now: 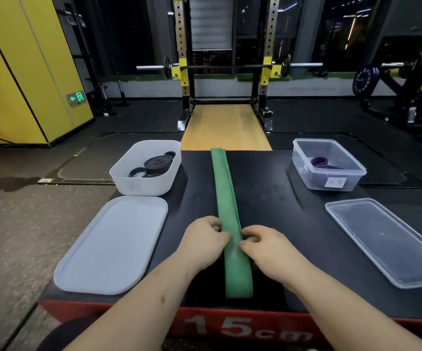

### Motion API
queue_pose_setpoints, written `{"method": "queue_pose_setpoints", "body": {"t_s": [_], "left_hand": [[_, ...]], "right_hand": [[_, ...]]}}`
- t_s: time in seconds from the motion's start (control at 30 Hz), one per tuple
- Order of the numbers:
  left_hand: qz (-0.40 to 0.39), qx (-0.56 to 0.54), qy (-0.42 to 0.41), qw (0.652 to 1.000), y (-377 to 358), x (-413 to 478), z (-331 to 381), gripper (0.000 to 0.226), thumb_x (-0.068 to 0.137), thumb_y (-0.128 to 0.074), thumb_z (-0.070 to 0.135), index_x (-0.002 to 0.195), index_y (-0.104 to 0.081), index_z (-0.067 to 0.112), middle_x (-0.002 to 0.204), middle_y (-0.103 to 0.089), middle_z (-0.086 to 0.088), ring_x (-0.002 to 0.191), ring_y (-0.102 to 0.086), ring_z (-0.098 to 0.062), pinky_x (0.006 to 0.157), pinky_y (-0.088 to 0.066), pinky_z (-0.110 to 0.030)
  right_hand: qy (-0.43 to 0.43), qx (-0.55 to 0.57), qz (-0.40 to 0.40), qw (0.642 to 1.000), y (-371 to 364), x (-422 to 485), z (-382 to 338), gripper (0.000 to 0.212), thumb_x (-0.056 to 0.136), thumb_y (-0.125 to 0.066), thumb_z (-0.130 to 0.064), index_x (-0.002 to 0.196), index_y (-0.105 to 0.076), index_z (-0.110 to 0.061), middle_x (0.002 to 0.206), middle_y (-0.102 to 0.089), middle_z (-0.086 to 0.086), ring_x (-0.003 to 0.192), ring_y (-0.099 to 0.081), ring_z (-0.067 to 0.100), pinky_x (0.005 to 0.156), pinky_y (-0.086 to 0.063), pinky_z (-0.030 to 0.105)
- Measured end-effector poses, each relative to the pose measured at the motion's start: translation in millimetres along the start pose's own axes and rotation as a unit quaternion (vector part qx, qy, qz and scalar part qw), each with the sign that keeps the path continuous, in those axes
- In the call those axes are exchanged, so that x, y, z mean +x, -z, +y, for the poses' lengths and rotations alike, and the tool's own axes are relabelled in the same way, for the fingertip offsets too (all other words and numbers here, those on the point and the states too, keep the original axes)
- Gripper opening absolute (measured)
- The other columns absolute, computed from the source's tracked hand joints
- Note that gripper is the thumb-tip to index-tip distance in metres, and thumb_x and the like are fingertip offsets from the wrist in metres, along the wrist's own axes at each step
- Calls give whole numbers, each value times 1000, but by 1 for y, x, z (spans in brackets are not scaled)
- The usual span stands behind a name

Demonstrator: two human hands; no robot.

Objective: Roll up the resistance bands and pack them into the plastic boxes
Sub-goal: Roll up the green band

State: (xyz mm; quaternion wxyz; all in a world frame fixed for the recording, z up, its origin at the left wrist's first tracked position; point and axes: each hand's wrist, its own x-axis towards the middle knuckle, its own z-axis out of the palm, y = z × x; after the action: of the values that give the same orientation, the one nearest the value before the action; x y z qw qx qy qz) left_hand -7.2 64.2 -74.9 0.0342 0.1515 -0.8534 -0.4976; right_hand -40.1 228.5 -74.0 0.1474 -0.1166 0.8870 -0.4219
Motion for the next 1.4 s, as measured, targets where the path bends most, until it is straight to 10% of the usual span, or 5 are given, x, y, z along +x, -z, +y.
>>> {"method": "queue_pose_setpoints", "body": {"t_s": [0.43,0.97,1.4], "left_hand": [[-3,283,-134,950,-8,-20,-28,54,103,-48,45,153,-41,25,154,-43,13,142,-31,-16,115,-27,-36],[-45,364,-153,918,-3,-12,-30,61,103,-38,57,158,-31,32,165,-25,17,152,-12,-8,120,-10,-42],[-49,271,-217,937,0,-28,-41,42,96,-54,53,136,-58,43,155,-36,17,147,-25,-5,123,-16,-34]], "right_hand": [[76,-167,-30,983,2,-25,14,51,100,-53,-47,150,-49,-39,146,-53,-10,135,-48,11,109,-40,25],[158,-212,-73,962,16,-35,24,47,104,-46,-51,149,-49,-39,158,-41,-20,149,-22,-8,118,-15,11],[193,-213,-160,944,18,-47,44,69,86,-47,-79,149,-45,-51,168,-11,-26,153,-5,-8,128,-18,31]]}}
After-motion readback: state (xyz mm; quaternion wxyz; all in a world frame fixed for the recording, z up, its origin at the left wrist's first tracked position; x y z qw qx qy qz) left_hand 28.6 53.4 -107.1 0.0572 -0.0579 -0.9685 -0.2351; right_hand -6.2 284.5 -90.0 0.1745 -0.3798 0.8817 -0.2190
